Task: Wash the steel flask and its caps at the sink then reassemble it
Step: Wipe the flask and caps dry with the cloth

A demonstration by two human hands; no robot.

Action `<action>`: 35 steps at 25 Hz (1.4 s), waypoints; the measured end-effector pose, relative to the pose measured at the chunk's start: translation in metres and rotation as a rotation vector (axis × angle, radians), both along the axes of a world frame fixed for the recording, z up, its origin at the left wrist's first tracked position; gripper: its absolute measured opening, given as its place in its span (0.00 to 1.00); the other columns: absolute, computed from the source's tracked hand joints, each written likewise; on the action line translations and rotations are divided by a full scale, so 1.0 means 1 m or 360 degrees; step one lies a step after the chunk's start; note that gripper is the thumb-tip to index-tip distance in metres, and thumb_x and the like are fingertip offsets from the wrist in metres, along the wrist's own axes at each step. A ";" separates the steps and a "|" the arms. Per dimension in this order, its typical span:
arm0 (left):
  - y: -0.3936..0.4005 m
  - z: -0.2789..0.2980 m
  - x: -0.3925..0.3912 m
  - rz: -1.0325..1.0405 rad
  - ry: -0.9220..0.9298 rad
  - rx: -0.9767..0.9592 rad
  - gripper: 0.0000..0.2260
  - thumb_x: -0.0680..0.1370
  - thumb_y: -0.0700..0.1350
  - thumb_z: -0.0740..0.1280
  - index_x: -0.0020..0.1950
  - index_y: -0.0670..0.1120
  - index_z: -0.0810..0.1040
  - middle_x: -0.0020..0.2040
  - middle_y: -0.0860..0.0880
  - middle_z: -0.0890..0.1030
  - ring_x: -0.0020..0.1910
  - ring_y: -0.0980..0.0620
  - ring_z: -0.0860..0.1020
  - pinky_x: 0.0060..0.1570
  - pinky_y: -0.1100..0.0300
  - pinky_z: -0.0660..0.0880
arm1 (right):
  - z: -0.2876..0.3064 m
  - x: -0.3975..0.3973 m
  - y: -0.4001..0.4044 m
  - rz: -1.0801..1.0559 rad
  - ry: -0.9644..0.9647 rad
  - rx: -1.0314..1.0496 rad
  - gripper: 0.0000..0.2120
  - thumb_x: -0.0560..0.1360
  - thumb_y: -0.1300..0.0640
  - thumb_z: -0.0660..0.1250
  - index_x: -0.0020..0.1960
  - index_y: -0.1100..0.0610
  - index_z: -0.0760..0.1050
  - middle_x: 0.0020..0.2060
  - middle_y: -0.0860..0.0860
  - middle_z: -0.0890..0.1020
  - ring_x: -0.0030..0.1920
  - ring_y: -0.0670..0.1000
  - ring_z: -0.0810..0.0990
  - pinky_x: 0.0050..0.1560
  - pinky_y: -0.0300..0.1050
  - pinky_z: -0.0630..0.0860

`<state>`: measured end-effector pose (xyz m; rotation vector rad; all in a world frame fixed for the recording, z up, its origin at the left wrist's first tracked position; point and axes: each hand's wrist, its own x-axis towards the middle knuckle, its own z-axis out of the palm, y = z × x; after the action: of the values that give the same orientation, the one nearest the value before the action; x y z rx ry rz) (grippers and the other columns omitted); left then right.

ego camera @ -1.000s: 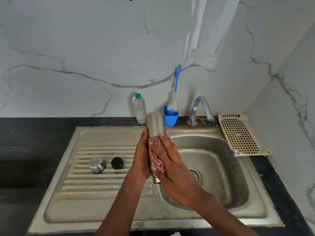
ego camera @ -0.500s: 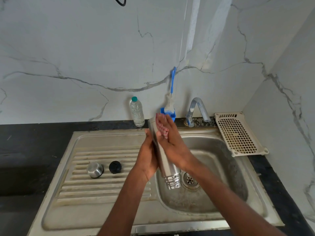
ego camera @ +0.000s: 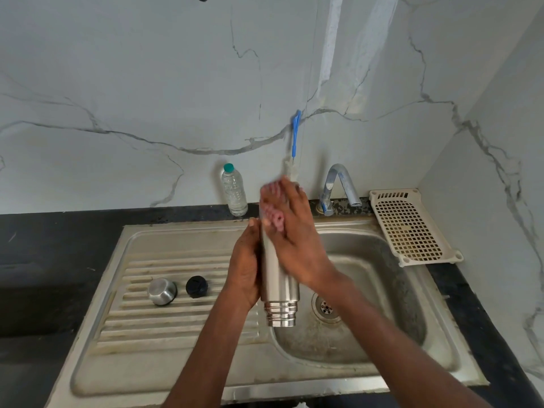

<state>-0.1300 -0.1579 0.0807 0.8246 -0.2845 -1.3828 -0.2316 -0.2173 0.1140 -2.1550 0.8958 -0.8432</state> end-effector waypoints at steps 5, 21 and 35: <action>0.000 0.019 0.006 0.0152 0.0028 0.0018 0.31 0.84 0.66 0.55 0.74 0.44 0.77 0.69 0.40 0.81 0.69 0.42 0.80 0.70 0.45 0.73 | 0.015 0.005 0.013 0.0155 -0.0243 0.0481 0.26 0.87 0.49 0.58 0.84 0.45 0.56 0.83 0.39 0.55 0.82 0.37 0.47 0.83 0.53 0.52; 0.004 0.029 -0.005 0.0146 -0.0132 -0.0032 0.33 0.84 0.68 0.52 0.76 0.46 0.75 0.70 0.42 0.81 0.71 0.43 0.79 0.73 0.44 0.71 | 0.029 0.013 -0.009 0.0138 -0.0332 0.0536 0.30 0.83 0.40 0.58 0.83 0.44 0.56 0.81 0.41 0.62 0.82 0.44 0.56 0.81 0.59 0.58; 0.006 0.026 -0.007 0.0178 -0.0331 -0.0073 0.22 0.88 0.54 0.57 0.74 0.39 0.76 0.69 0.36 0.80 0.70 0.36 0.78 0.71 0.40 0.74 | 0.030 -0.005 0.013 0.0000 0.0059 -0.0167 0.32 0.86 0.47 0.56 0.85 0.52 0.47 0.85 0.49 0.46 0.83 0.48 0.39 0.83 0.58 0.46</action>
<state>-0.1367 -0.1519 0.1069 0.9337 -0.4231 -1.1838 -0.2366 -0.2044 0.1444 -2.2677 0.8883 -0.8702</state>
